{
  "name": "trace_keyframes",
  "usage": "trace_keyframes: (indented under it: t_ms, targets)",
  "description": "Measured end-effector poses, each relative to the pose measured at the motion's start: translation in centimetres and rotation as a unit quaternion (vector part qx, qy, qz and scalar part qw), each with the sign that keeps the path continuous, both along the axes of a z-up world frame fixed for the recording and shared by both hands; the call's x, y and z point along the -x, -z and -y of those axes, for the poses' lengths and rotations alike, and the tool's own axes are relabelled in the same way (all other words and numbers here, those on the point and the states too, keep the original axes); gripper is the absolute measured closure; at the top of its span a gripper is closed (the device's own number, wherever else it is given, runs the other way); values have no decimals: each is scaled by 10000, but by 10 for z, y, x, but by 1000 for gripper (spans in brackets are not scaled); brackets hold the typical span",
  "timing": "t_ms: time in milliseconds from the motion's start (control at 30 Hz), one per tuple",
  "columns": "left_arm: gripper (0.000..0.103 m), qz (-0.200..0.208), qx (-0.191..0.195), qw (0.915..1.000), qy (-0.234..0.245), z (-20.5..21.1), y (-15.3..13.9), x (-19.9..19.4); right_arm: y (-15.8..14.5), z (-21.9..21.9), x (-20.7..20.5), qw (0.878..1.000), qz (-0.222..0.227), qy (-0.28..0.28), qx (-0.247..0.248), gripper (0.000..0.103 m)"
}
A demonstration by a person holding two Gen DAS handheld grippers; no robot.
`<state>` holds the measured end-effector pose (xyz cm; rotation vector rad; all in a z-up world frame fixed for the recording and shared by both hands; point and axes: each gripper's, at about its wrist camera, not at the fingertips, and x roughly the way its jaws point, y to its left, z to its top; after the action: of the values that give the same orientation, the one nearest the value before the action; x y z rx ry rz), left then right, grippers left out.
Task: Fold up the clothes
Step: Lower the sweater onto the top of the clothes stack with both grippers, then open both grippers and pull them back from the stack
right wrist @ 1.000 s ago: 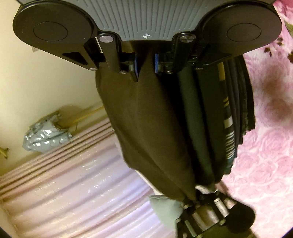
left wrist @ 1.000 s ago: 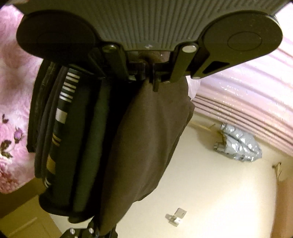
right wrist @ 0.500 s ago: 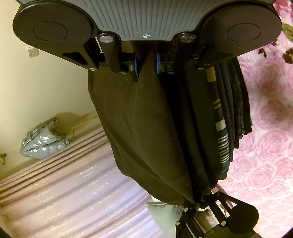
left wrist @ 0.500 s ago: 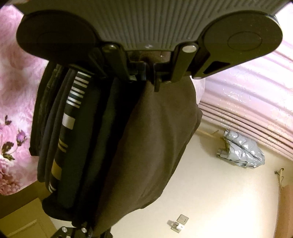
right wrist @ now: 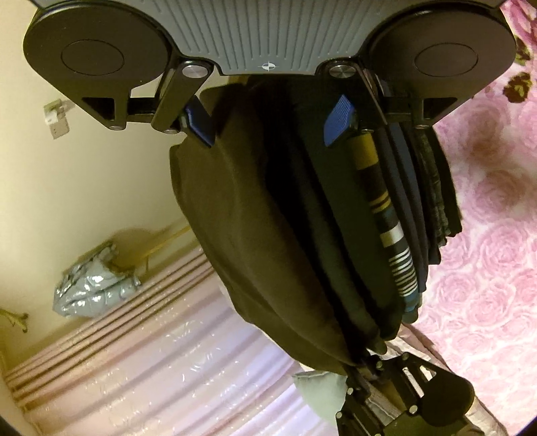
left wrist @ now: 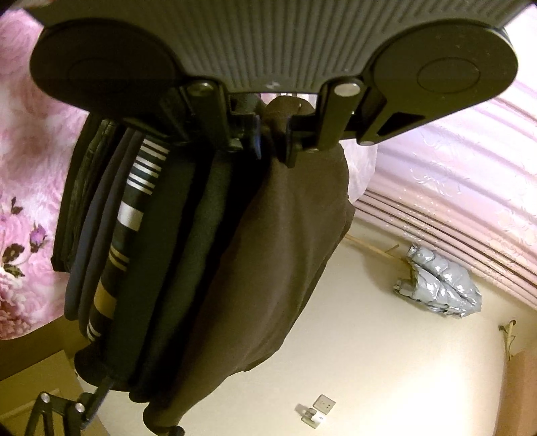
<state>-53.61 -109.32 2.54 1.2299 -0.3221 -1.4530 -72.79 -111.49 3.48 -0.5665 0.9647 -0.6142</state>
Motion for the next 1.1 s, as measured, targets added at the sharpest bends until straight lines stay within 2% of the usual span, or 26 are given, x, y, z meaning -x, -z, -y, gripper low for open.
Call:
trace_keyframes:
  t_ms: [133, 333, 433, 533, 567, 667, 700, 767, 933, 1067, 1100]
  targets:
    - [90, -21, -24, 10000, 0, -2, -4, 1, -1, -5, 4, 10000, 75, 12, -11, 32]
    - [77, -405, 42, 9987, -320, -14, -18, -2, -9, -12, 10, 9997, 214, -117, -12, 32]
    - [73, -851, 0, 9928, -847, -29, -21, -9, -16, -20, 11, 9982, 531, -204, -203, 32]
    - [70, -1284, -118, 9815, -1412, -40, -21, -20, -16, -32, 8, 9934, 905, -362, -597, 31]
    - [66, -1460, -197, 9749, -1667, -49, -18, -25, -13, -39, 4, 9912, 975, -450, -774, 30]
    - [53, -1902, -361, 9519, -2376, -85, -11, -35, 2, -61, -11, 9821, 1058, -766, -1359, 16]
    - [51, -2038, -389, 9428, -2611, -100, -9, -40, 9, -70, -19, 9780, 1022, -895, -1583, 16]
    - [39, -2304, -445, 9221, -3076, -131, -5, -48, 19, -89, -33, 9701, 963, -1116, -1927, 16]
    - [20, -2857, -485, 8621, -4157, -213, -1, -72, 21, -142, -75, 9482, 1041, -1376, -2666, 16]
    - [10, -3152, -166, 8090, -4959, -295, -6, -101, 23, -195, -114, 9378, 986, -1581, -2930, 15]
    - [9, -3221, -77, 7989, -5078, -315, -8, -107, 23, -212, -125, 9364, 963, -1635, -2952, 14]
